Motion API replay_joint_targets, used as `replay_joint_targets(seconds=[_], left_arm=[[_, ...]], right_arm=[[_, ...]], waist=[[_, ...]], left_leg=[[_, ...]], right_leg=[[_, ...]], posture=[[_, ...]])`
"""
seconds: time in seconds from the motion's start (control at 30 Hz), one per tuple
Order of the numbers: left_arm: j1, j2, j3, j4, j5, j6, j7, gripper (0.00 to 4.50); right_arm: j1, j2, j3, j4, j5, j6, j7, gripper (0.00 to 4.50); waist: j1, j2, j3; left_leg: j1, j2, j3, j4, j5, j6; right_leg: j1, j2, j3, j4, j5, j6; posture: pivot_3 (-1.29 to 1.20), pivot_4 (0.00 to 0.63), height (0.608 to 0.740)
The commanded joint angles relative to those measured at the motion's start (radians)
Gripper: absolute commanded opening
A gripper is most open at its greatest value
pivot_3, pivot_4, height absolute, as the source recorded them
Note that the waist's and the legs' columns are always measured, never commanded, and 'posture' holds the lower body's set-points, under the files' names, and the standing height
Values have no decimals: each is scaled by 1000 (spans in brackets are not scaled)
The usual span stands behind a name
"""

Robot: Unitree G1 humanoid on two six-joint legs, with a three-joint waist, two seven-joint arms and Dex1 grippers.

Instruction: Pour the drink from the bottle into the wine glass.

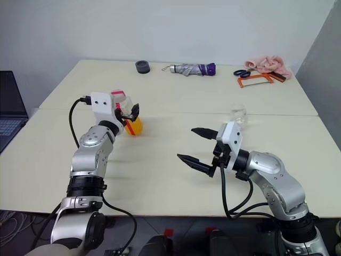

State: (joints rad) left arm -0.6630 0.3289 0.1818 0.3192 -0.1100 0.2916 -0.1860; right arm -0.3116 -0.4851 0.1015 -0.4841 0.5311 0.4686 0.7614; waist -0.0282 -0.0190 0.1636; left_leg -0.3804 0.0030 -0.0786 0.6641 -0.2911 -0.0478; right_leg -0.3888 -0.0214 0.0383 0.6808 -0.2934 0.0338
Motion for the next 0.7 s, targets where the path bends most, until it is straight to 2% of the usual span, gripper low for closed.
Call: replay_joint_targets(seconds=[0.03, 0.47, 0.57, 0.7], left_arm=[[-36, 15, -4, -1, 9, -26, 2, 4484], [-31, 10, -10, -11, 26, -18, 12, 4484], [-28, 7, -6, -13, 21, -10, 14, 3908], [-25, 7, -5, -14, 18, -10, 12, 2662]], right_arm=[[-23, 8, -1, -18, 12, 2, 0, 4500], [-19, 10, -2, -15, 9, 1, -2, 4500], [-19, 12, -3, -13, 9, 0, -2, 4500], [-21, 13, -3, -10, 9, -2, 1, 4500]], waist=[[0, 0, 0], [0, 0, 0], [0, 0, 0], [0, 0, 0]], left_leg=[[0, 0, 0, 0, 0, 0], [0, -7, -1, 0, 0, 0], [0, -7, -1, 0, 0, 0], [0, -7, -1, 0, 0, 0]], right_leg=[[0, 0, 0, 0, 0, 0], [0, -2, 0, 0, 0, 0], [0, -2, 0, 0, 0, 0], [0, -2, 0, 0, 0, 0]], posture=[[0, 150, 740], [0, 150, 740], [0, 150, 740], [0, 150, 740]])
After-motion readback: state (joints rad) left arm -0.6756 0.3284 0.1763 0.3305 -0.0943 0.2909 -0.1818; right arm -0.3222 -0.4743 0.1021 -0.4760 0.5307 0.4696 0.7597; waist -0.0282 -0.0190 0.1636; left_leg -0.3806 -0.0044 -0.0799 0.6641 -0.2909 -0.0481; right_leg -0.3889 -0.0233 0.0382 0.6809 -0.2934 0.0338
